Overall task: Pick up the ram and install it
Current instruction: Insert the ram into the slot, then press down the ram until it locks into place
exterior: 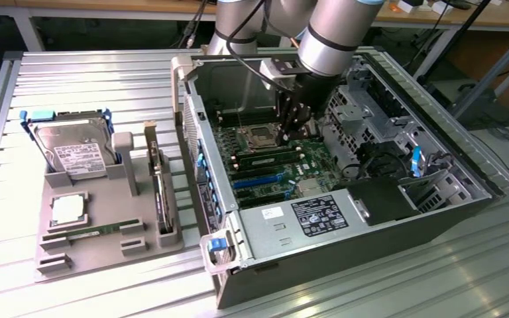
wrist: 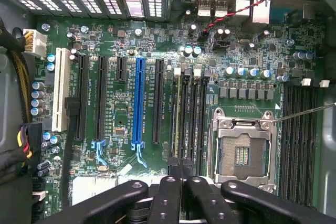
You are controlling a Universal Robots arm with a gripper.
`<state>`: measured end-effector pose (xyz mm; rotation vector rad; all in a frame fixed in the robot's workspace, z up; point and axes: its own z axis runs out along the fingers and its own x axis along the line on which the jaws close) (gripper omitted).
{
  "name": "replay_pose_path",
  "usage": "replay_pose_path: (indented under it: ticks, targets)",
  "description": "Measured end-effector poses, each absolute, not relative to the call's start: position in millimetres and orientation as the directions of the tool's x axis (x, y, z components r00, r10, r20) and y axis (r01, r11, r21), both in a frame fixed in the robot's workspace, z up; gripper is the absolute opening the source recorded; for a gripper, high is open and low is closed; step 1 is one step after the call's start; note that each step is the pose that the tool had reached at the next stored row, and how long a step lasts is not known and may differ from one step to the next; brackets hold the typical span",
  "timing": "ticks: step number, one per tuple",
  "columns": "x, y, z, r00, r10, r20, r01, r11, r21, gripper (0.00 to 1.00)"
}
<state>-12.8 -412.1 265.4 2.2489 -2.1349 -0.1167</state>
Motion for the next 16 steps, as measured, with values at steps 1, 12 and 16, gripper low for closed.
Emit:
replay_pose_path:
  ticks: [1, 12, 16]
  targets:
    - [-12.8, -412.1, 265.4, 0.051, -0.998, -0.028, -0.995, -0.053, 0.08, 0.11]
    - [15.8, -412.7, 265.5, 0.051, -0.998, -0.028, -0.995, -0.053, 0.08, 0.11]
    - [25.0, -412.7, 256.5, 0.051, -0.998, -0.028, -0.995, -0.053, 0.08, 0.11]
